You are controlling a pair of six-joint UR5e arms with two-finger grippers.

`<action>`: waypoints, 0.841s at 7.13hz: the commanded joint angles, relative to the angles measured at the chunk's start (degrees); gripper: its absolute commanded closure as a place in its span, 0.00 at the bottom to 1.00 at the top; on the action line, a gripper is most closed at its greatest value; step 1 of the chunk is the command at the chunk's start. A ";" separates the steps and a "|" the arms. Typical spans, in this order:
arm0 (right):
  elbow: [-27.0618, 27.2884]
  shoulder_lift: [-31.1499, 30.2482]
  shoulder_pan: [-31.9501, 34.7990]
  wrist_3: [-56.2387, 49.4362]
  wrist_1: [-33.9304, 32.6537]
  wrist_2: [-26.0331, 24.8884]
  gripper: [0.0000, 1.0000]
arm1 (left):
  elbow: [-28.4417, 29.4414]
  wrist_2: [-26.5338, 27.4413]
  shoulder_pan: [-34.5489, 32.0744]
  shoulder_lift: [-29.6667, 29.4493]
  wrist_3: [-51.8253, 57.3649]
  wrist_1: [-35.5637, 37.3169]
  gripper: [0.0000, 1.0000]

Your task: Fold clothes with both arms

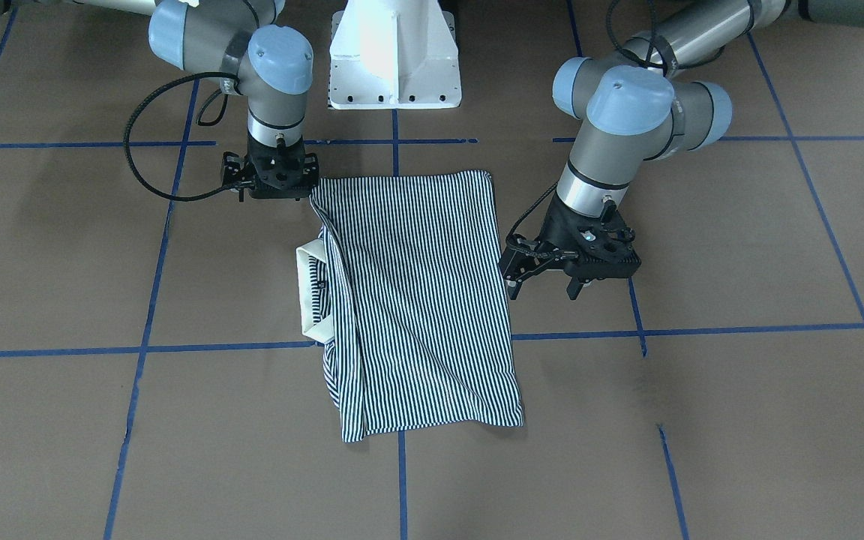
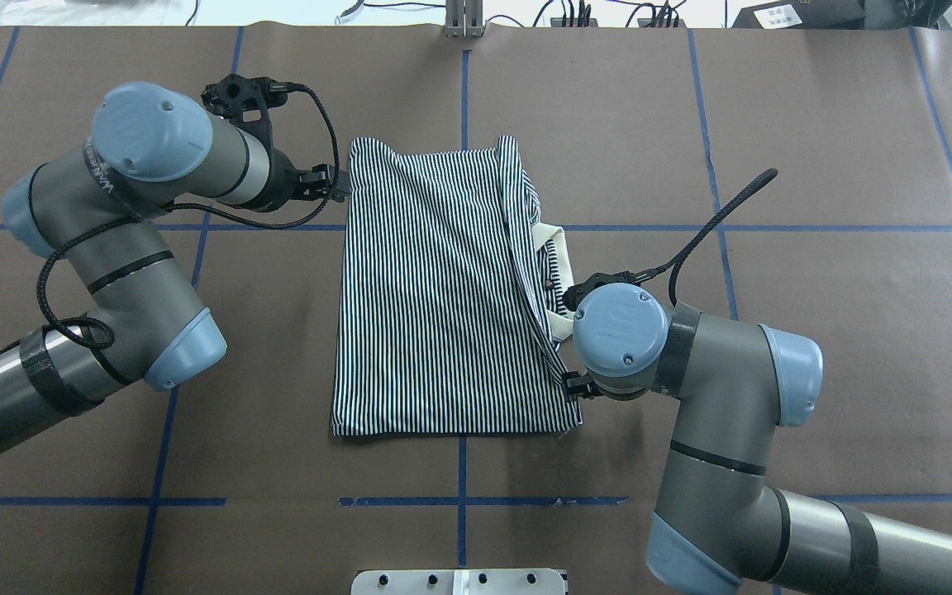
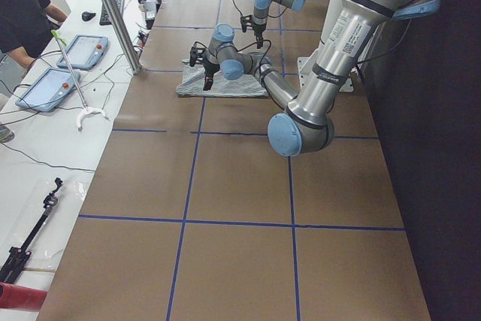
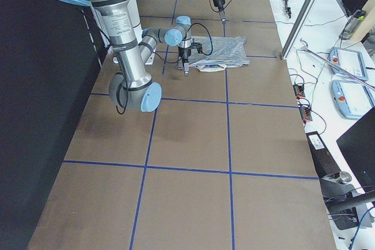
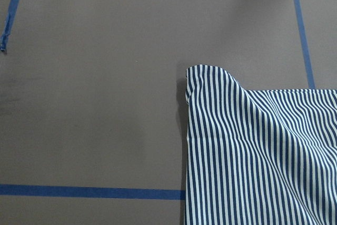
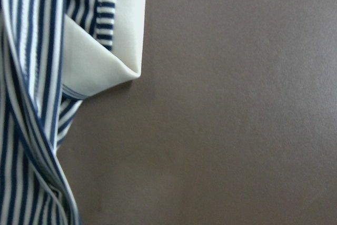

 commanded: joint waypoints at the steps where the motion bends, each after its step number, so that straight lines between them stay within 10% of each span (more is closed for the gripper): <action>1: -4.12 6.33 1.57 -1.84 0.23 -0.28 0.00 | -0.05 -0.07 -0.08 0.08 0.36 0.00 0.00; 6: -16.11 14.55 3.43 -7.31 3.14 -0.37 0.00 | -0.57 -0.07 -0.35 0.96 0.62 0.52 0.00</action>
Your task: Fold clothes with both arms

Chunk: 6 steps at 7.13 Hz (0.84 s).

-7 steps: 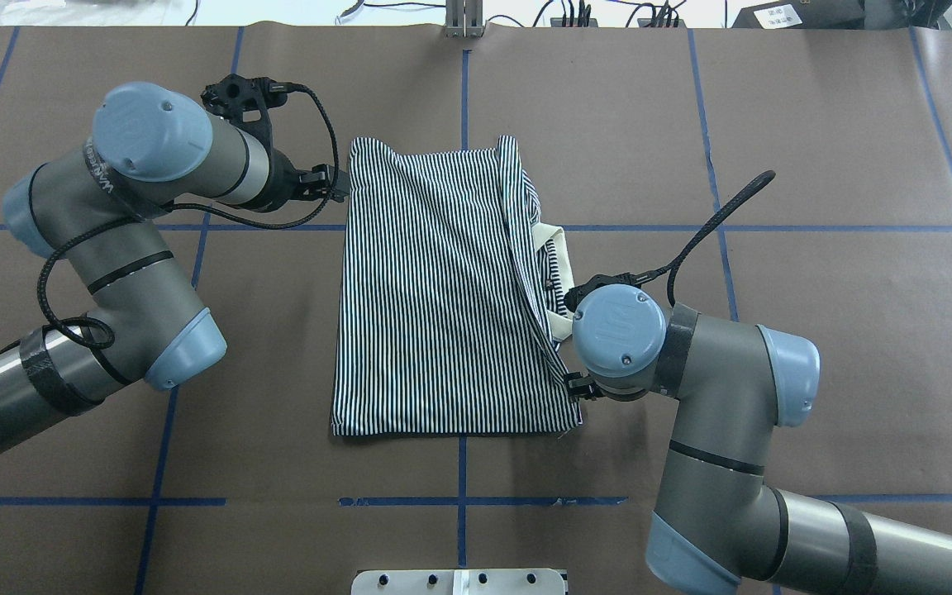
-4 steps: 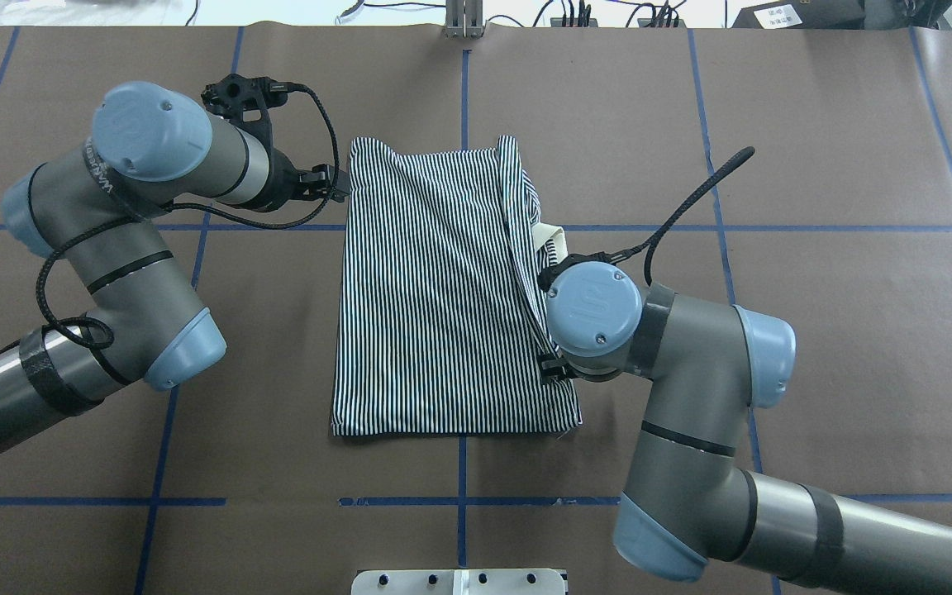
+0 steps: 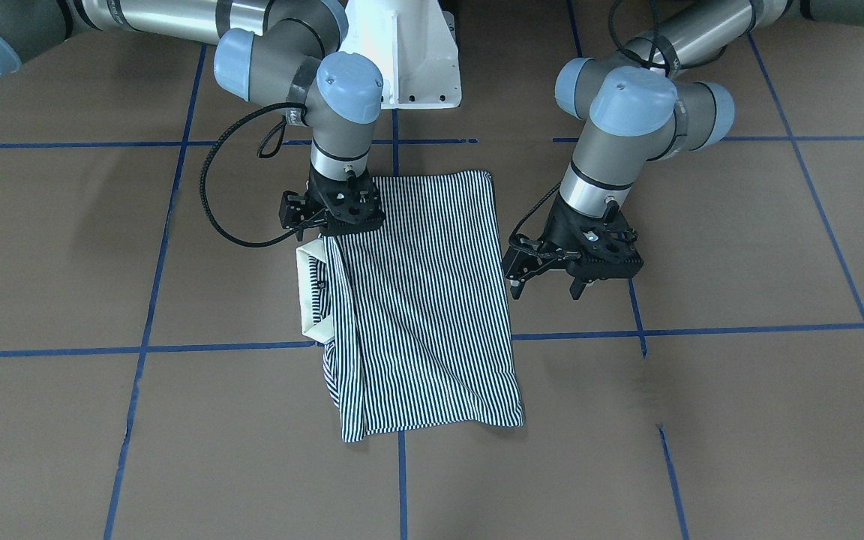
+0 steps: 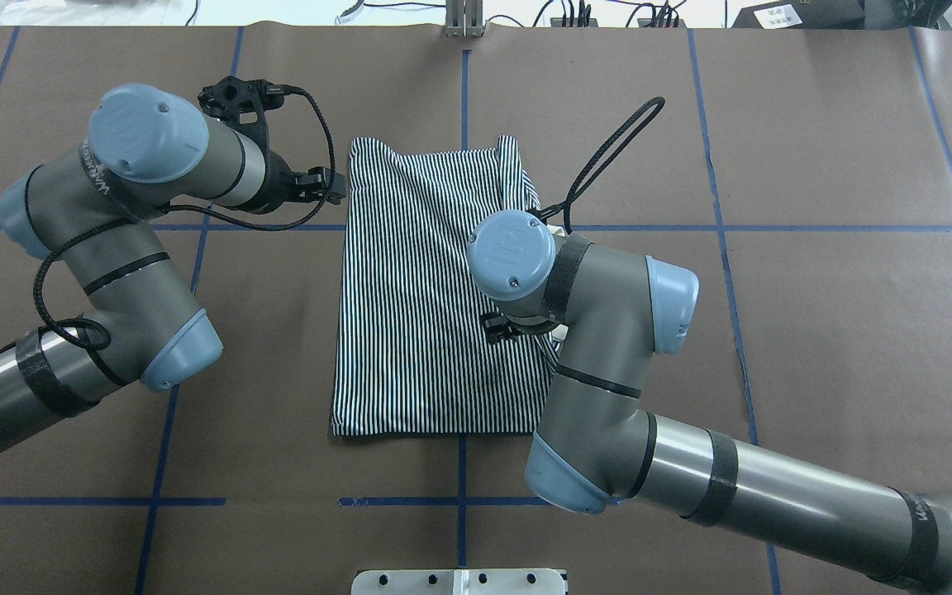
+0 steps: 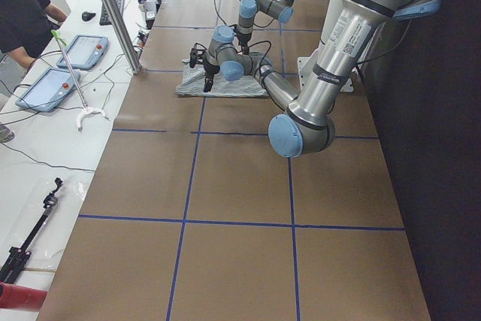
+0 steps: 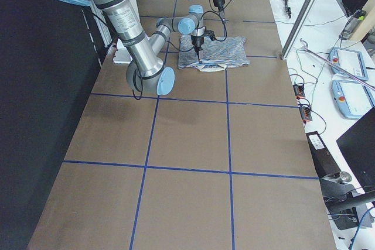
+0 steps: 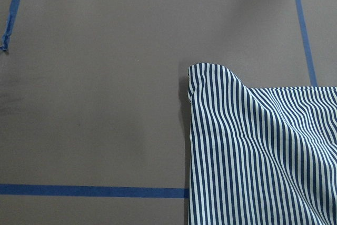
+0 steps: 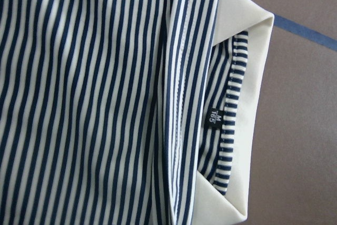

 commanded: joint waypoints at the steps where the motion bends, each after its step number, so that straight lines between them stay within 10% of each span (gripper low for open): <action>1: -0.99 -0.61 -0.13 -0.20 0.36 0.07 0.00 | -1.60 0.16 -0.26 1.88 0.03 0.50 0.00; 6: 0.67 -4.64 0.04 -0.20 -0.08 0.07 0.00 | -2.49 0.16 -0.09 3.12 0.03 0.50 0.00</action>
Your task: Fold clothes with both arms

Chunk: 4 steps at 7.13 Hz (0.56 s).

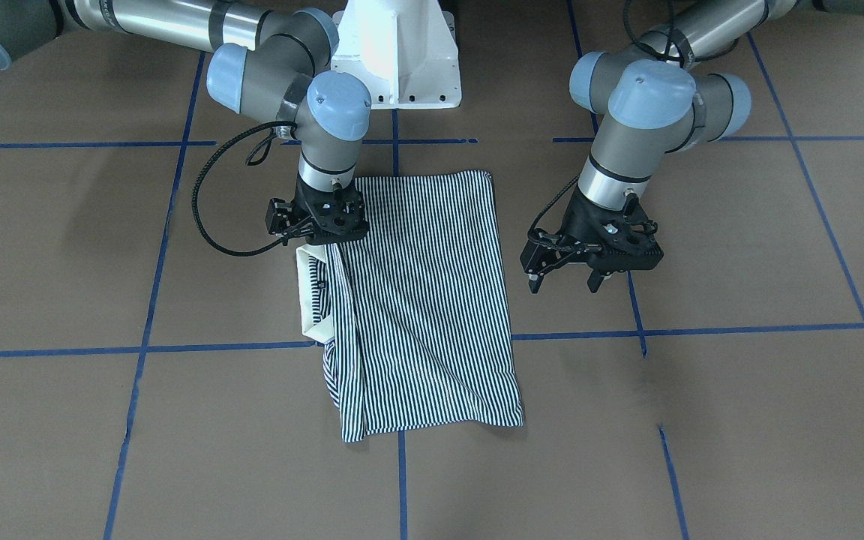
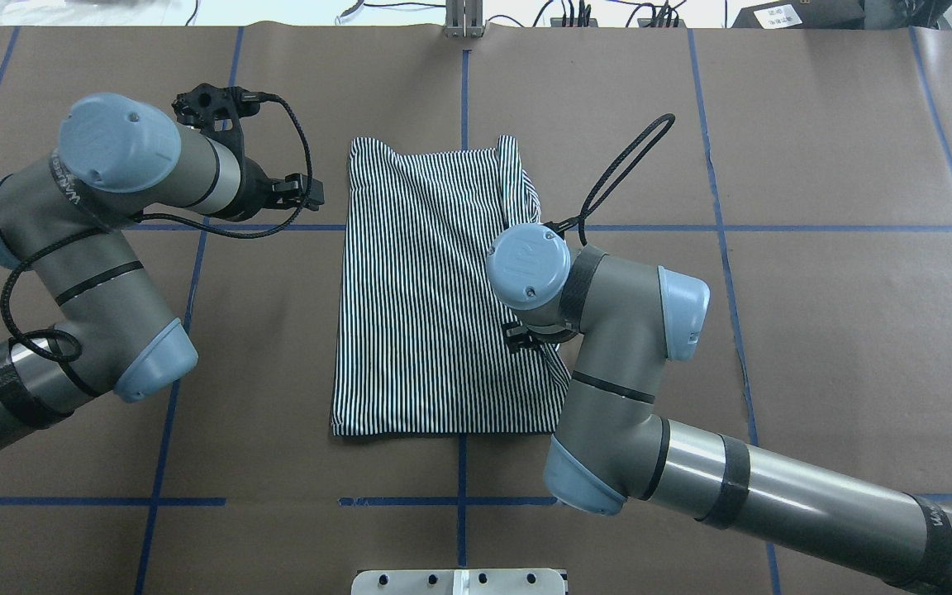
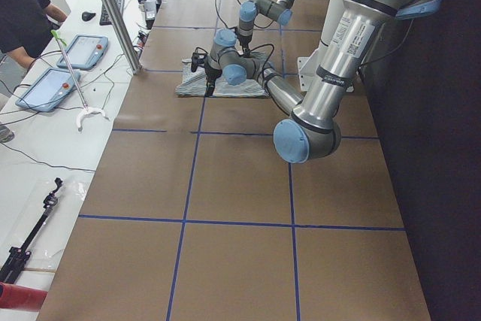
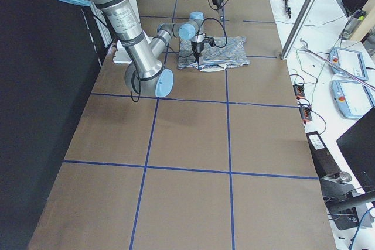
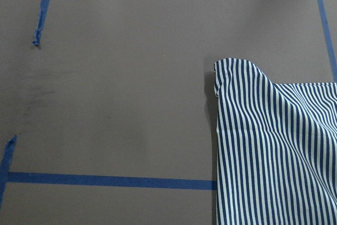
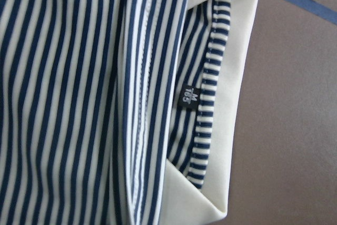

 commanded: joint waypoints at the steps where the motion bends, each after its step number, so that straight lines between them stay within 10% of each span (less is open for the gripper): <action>1: 1.88 -2.81 2.26 -0.21 -0.22 0.52 0.00 | 0.09 0.00 0.23 -0.05 0.00 0.00 0.00; 4: 9.62 -10.21 5.17 -4.26 -0.22 0.87 0.00 | 0.09 0.00 0.32 -0.23 0.00 0.00 0.00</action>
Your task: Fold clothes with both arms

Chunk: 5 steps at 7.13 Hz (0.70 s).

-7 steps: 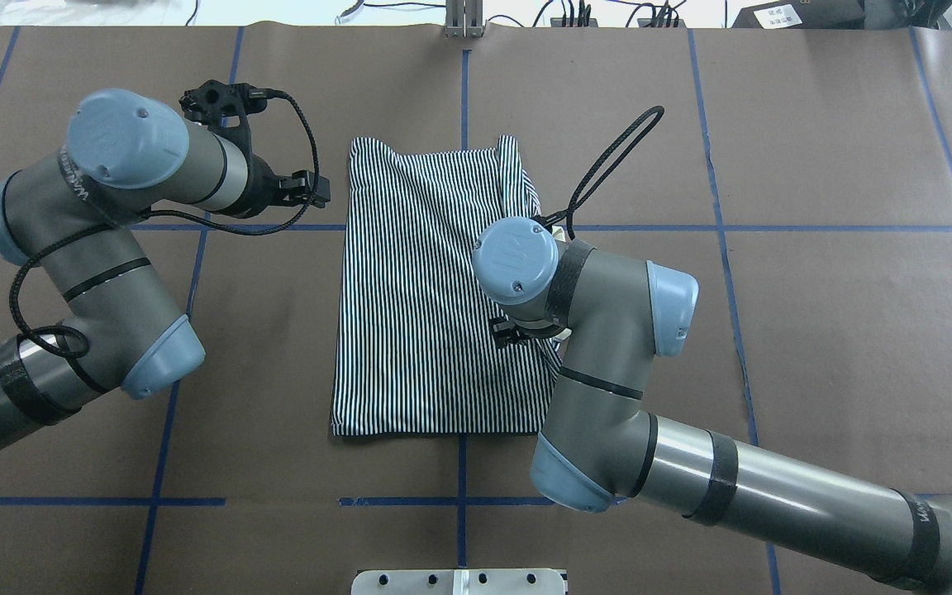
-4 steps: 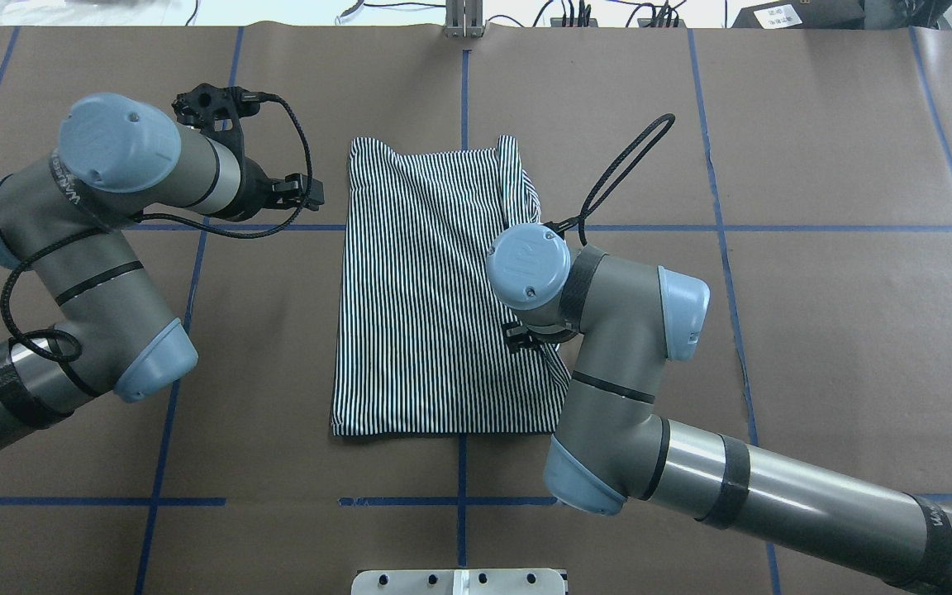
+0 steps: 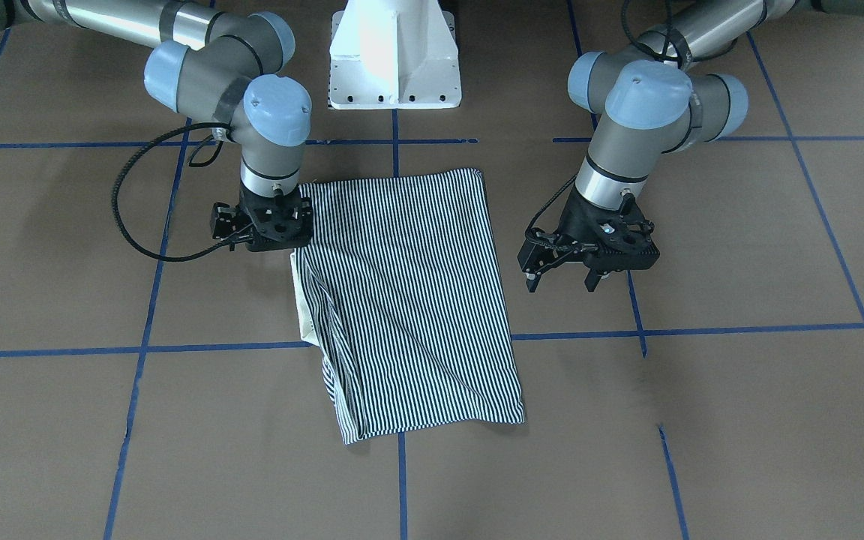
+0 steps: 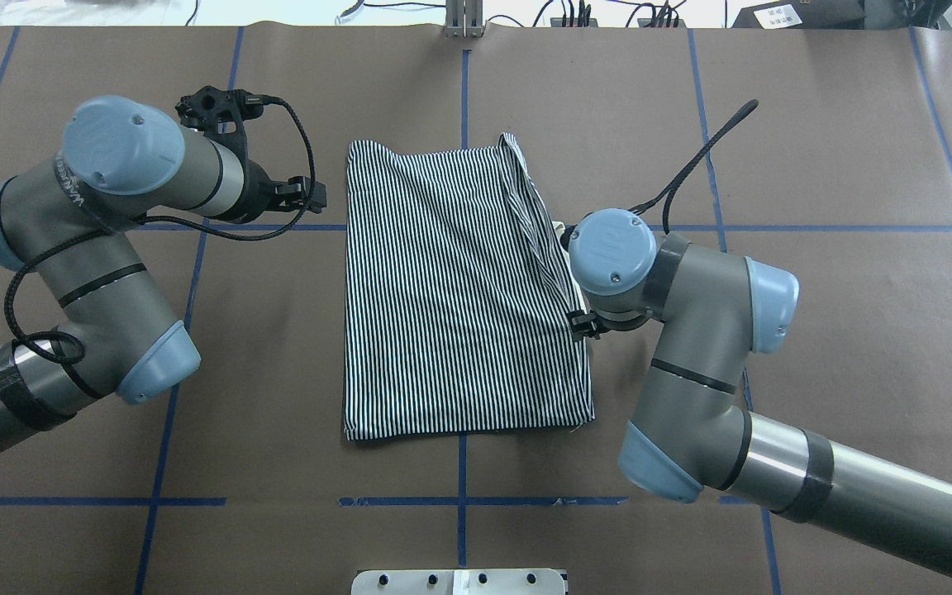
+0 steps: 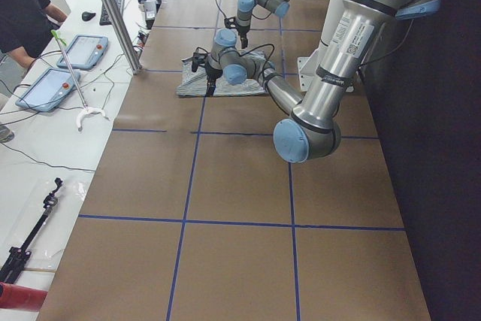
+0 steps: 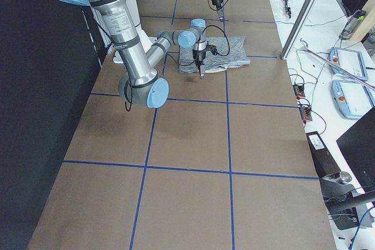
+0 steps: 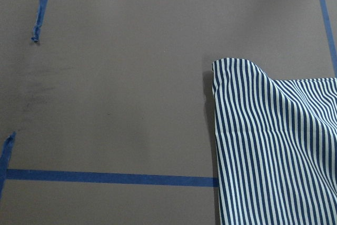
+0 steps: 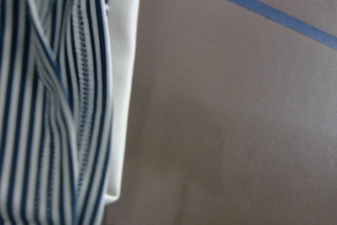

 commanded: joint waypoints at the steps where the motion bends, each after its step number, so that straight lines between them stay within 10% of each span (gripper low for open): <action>1: 1.75 -0.92 2.04 -0.86 0.44 1.33 0.00 | -0.10 0.00 0.03 -0.05 0.00 0.00 0.00; 5: -22.10 17.17 5.20 -2.97 12.95 0.99 0.00 | -0.19 0.00 -0.59 0.22 0.09 0.09 0.00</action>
